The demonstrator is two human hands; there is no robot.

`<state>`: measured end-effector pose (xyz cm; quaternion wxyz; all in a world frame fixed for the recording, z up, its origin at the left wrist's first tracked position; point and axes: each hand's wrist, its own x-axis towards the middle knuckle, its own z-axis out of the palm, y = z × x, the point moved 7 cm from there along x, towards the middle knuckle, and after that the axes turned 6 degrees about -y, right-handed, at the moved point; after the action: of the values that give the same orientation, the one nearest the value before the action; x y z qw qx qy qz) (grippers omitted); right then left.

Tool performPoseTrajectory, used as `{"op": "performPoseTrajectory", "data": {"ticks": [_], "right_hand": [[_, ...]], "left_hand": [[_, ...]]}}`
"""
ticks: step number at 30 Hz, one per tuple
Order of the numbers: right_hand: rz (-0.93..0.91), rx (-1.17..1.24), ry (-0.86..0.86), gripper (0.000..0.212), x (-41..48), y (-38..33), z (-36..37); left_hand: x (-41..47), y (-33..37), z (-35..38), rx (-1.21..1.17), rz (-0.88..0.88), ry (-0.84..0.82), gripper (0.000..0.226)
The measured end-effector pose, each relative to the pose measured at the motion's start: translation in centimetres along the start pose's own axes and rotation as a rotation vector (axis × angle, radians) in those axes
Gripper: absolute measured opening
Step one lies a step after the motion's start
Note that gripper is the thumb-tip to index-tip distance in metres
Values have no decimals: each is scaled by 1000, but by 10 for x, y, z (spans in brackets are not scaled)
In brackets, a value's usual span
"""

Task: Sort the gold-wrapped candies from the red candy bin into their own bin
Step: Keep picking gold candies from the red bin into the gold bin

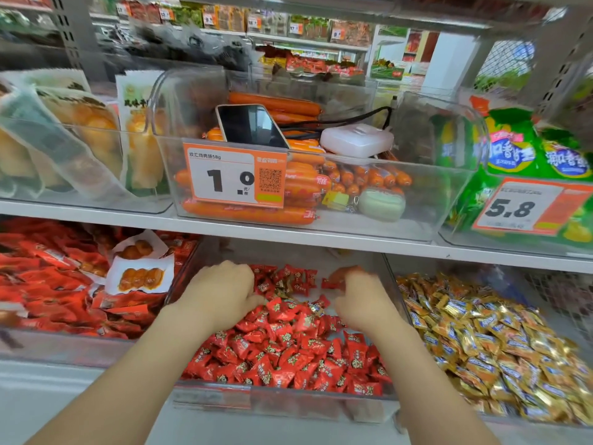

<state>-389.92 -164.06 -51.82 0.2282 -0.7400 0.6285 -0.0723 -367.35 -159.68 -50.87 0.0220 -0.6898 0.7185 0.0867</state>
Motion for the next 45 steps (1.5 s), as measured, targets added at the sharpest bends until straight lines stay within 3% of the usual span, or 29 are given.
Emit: {"op": "performPoseTrajectory", "data": {"ticks": [2, 6, 11, 16, 20, 23, 26, 30, 33, 36, 39, 42, 45], "right_hand": [[56, -30, -40, 31, 7, 10, 13], [54, -187, -54, 37, 30, 17, 33], [85, -415, -111, 40, 49, 17, 51], [106, -364, -18, 41, 54, 13, 40], [114, -15, 22, 8, 52, 8, 21], [130, 96, 29, 22, 52, 12, 11], [138, 54, -42, 8, 53, 13, 17], [56, -33, -73, 20, 53, 6, 24], [40, -139, -119, 24, 49, 6, 30], [56, -267, -189, 43, 45, 11, 35], [69, -299, -202, 51, 44, 14, 36], [81, -281, -187, 48, 43, 14, 38], [64, -271, -211, 42, 41, 11, 41]], "left_hand": [[11, 7, 1, -20, 55, 23, 23], [33, 13, 22, -94, 144, -116, 46], [46, 10, 30, -58, 139, -182, 24], [48, 7, 30, -90, 142, -167, 17], [52, -4, 28, -173, 104, -103, 10], [54, -1, 21, -248, 110, -23, 11], [58, 7, 17, -299, 78, 2, 22], [66, 11, 20, -276, 51, -19, 26], [74, 10, 26, -212, 53, -41, 8], [78, 12, 36, -123, 88, -145, 48], [79, 13, 49, -58, 132, -220, 62], [83, 9, 54, 25, 115, -206, 35], [86, 11, 51, 38, 106, -140, 26]]}}
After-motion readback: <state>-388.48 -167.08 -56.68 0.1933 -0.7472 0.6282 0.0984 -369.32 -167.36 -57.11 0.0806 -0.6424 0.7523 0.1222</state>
